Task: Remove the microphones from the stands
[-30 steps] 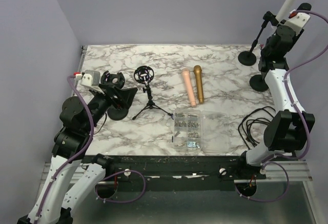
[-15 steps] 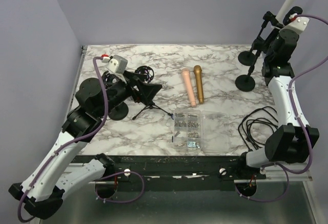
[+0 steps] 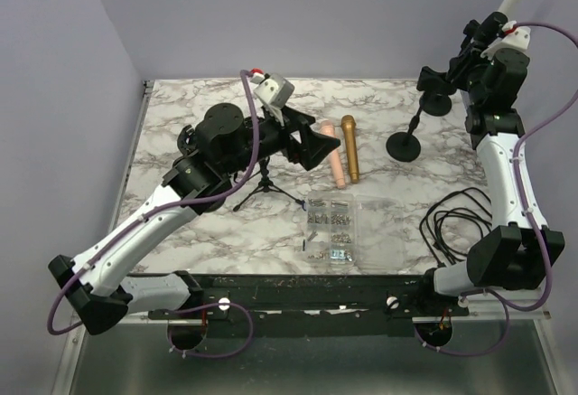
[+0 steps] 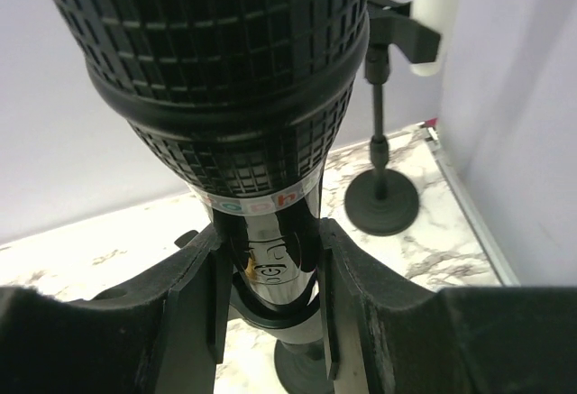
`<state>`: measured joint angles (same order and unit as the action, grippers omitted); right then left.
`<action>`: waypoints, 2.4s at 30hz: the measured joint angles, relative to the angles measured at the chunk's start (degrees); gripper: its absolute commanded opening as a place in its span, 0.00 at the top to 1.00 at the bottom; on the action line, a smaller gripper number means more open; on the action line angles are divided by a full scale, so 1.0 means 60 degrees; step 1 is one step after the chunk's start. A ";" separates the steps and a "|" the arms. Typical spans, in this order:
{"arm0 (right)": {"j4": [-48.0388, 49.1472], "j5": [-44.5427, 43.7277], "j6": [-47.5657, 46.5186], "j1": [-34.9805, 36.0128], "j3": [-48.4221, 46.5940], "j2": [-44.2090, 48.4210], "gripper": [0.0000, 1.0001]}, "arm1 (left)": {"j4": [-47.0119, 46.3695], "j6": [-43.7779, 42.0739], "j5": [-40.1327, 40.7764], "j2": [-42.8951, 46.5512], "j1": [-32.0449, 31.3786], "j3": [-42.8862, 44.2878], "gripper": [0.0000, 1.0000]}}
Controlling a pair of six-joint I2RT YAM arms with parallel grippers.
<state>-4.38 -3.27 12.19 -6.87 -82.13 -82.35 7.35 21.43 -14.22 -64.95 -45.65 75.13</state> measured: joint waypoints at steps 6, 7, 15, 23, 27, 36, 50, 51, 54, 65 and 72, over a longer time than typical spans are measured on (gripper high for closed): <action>-0.0284 0.1031 0.0026 0.0000 -0.0051 0.0062 0.99 | -0.0262 -0.0255 -0.0346 -0.1902 -0.0215 0.1705 0.11; -0.0299 0.1118 -0.0011 0.0000 -0.0051 0.0062 0.99 | -0.0284 -0.0291 -0.0401 -0.2175 -0.0226 0.1953 0.11; -0.0299 0.1621 -0.0397 -0.0004 -0.0055 0.0066 0.99 | -0.1213 -0.1239 -0.1133 -0.4845 -0.0226 0.3592 0.12; -0.0280 0.1956 -0.0525 -0.0044 -0.0051 0.0066 0.99 | -0.1563 -0.2849 -0.2696 -0.7785 -0.0164 0.6568 0.12; -0.0248 0.2047 -0.0583 -0.0044 -0.0047 0.0066 0.99 | -0.1690 -0.3264 -0.3246 -0.8867 -0.0036 0.7785 0.12; 0.0113 0.2648 -0.0685 -0.0047 0.0117 0.0066 0.99 | -0.2801 -0.3126 -0.4062 -1.0998 0.0488 0.9854 0.12; 0.0386 0.3676 -0.0707 -0.0058 0.0208 0.0066 0.99 | -0.4295 -0.2779 -0.3472 -1.2932 0.0794 1.0939 0.10; 0.0386 0.3708 -0.0714 -0.0055 0.0208 0.0066 0.99 | -0.4455 -0.2725 -0.3373 -1.2947 0.0805 1.0932 0.09; 0.0390 0.3759 -0.0787 0.0004 0.0208 0.0066 0.99 | -0.4838 -0.2586 -0.3195 -1.2958 0.0849 1.0932 0.09; 0.0233 0.3850 -0.1038 0.0386 0.0200 0.0044 0.99 | -0.5421 -0.2226 -0.3136 -1.3362 0.0929 1.0910 0.11; 0.0244 0.3847 -0.1038 0.0386 0.0200 -0.0004 0.99 | -0.5329 -0.2197 -0.3136 -1.3595 0.0929 1.0823 0.15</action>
<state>-2.92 19.81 5.96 -4.56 -80.93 -82.37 -24.62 8.25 -33.04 -146.52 -40.07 140.07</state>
